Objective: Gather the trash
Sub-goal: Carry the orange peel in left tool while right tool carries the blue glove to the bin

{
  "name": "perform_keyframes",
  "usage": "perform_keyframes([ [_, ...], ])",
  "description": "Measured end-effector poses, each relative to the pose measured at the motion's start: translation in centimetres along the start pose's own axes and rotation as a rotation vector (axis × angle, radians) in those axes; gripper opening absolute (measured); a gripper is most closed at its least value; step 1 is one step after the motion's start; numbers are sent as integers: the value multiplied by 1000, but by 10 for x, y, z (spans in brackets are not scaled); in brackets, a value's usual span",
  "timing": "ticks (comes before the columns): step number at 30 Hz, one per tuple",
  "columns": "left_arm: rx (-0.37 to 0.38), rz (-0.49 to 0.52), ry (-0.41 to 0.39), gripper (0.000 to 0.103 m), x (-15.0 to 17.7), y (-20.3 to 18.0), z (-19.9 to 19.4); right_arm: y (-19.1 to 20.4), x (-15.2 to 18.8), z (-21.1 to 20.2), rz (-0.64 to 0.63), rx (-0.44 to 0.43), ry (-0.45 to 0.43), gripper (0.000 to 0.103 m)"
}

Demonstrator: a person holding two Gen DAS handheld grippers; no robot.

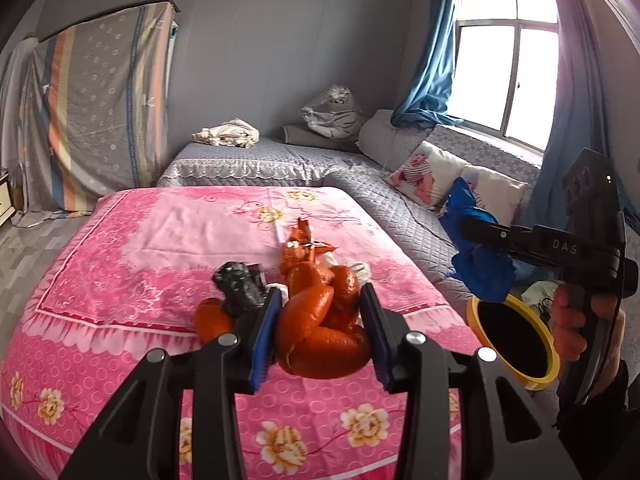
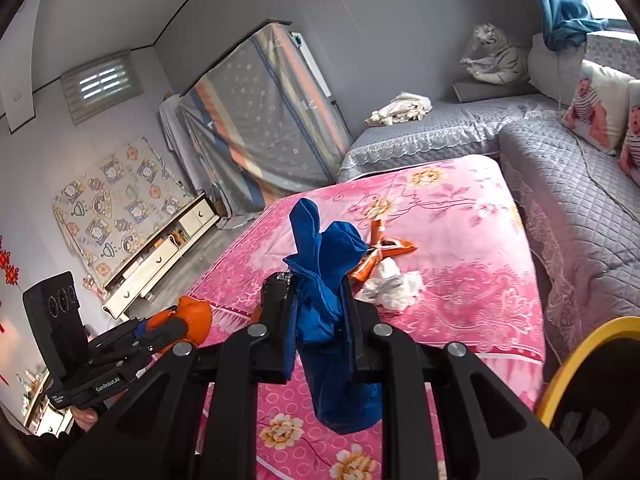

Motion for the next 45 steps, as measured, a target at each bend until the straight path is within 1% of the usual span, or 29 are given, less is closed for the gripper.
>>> perform_keyframes([
  [7,51,36,2,38,-10,-30,12,-19,-2,-27,29,29,-46,17],
  [14,90,77,-3,38,-16,-61,21,-41,2,-57,83,59,-113,17],
  [24,158,137,-23,38,-29,-113,35,-88,15,-118,152,208,-248,17],
  [34,255,209,-9,38,-29,-174,59,-138,37,-159,235,310,-289,17],
  [38,298,222,14,38,-26,-197,72,-158,44,-168,265,329,-299,17],
  [45,346,268,32,38,-20,-237,93,-187,55,-182,322,361,-311,17],
])
Point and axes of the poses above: each gripper's, at about its wrist camera, not at the fingertips, and z roughly the way its jaws point, y to its left, x to its underside, the point moved 6 cm from there along z, roughly the way its jaws point, and after that the axes turned 2 degrees about y, right-handed, at the moved point
